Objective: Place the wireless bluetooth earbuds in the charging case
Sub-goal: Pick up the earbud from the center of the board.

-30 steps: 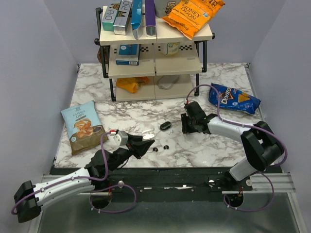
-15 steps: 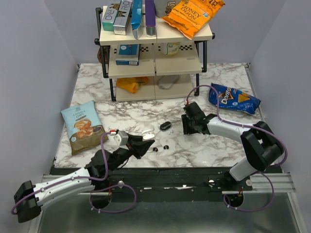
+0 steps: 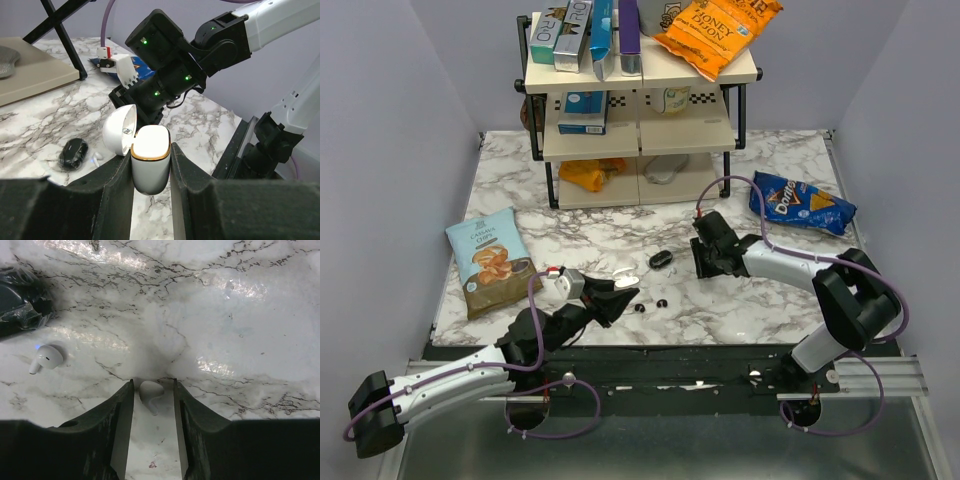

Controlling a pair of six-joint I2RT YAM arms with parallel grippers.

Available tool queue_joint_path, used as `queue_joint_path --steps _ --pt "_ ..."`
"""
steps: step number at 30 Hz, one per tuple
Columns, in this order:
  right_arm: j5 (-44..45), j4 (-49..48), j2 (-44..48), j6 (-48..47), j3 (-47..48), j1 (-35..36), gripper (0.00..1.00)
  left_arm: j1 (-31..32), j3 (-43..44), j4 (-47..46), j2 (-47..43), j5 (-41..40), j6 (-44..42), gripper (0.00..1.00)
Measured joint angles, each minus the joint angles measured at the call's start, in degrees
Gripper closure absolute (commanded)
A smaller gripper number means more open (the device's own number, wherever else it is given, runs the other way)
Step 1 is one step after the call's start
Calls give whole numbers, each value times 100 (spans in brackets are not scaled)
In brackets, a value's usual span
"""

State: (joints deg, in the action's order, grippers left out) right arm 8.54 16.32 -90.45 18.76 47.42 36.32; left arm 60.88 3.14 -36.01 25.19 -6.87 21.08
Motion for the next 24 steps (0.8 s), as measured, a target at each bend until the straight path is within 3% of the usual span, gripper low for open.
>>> queue_joint_path --steps 7,14,24 --pt "-13 13 -22 22 11 0 66 0 0 0 -2 2 -2 100" --pt "-59 26 -79 282 74 0 84 0 0 11 -35 4 0 100" --pt "-409 -168 -79 1504 74 0 99 0 0 37 -131 4 0 100"
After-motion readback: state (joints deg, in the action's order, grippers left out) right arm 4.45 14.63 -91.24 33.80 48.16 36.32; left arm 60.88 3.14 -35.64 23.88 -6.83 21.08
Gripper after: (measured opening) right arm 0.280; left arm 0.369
